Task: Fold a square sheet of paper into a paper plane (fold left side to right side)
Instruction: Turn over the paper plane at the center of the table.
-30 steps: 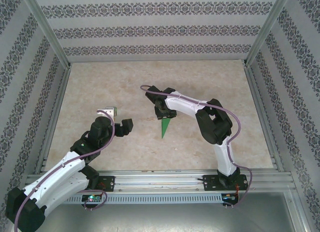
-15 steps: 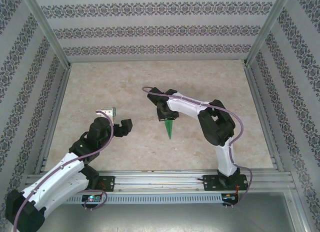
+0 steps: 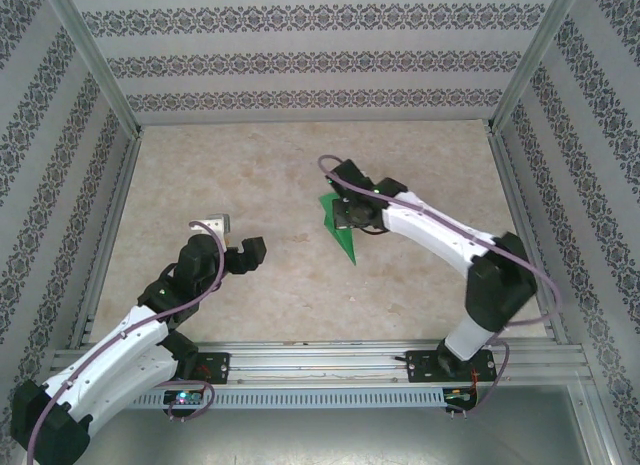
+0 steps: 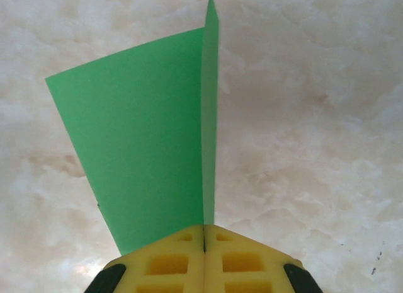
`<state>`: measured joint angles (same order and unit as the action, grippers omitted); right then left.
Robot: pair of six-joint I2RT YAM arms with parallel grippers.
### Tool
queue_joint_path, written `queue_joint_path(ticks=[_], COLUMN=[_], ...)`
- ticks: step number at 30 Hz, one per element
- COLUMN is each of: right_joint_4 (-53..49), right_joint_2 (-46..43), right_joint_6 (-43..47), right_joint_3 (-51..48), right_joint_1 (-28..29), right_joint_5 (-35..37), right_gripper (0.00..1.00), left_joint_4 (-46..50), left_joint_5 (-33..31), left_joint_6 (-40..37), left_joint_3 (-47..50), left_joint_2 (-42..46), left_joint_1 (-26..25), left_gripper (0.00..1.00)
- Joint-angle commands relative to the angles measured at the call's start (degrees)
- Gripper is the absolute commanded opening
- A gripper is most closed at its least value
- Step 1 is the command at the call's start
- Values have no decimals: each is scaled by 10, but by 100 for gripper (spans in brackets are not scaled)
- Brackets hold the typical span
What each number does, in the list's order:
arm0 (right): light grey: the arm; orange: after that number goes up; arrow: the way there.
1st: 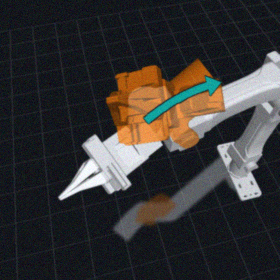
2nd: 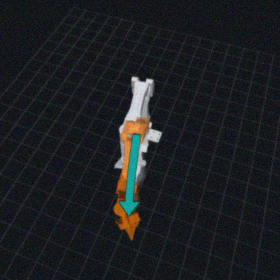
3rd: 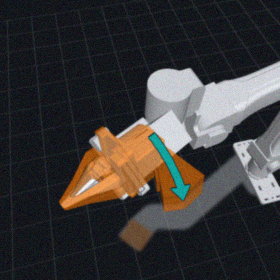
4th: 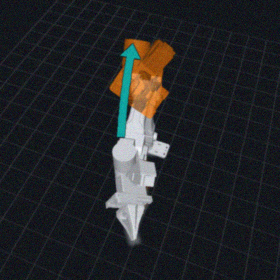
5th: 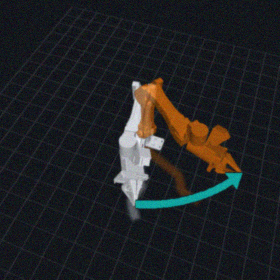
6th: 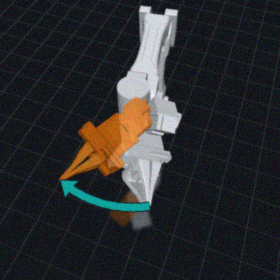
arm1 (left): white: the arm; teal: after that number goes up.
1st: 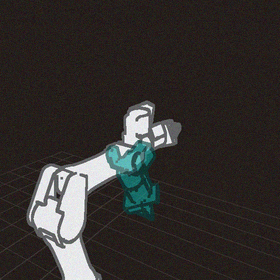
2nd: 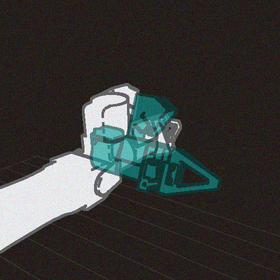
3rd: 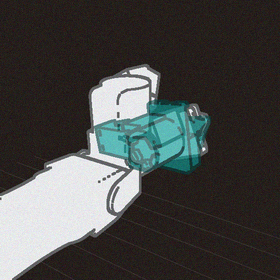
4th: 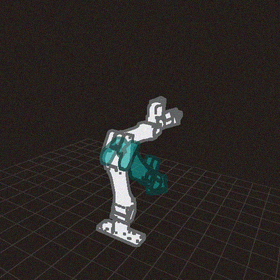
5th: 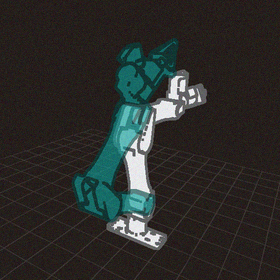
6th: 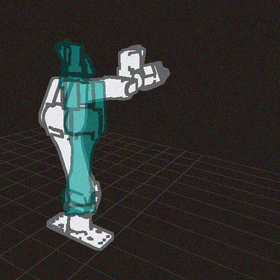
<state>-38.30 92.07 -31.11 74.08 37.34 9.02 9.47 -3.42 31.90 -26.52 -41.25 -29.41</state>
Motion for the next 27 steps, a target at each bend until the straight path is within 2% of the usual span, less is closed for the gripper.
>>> queue_joint_path(ticks=[1, 6, 10, 18, 27], right_joint_4=[118, 298, 469, 581, 633], right_joint_2=[-63, -109, -102, -8, 84], right_joint_6=[7, -40, -104, -106, -112], right_joint_3=[-71, -193, -288, -336, -328], right_joint_1=[-41, -106, -132, -133, -136], right_joint_5=[-141, -333, -422, -434, -436], right_gripper=[0, 0, 0, 0, 0], left_joint_4=[-18, -73, -103, -115, -116], left_joint_5=[37, 98, 141, 173, 172], left_joint_6=[53, 111, 138, 145, 140], left_joint_3=[-23, -14, -11, -25, -30], left_joint_2=[-13, -43, -72, -119, -137], left_joint_1=[16, 33, 47, 55, 59], left_gripper=[93, 93, 86, 77, 75])
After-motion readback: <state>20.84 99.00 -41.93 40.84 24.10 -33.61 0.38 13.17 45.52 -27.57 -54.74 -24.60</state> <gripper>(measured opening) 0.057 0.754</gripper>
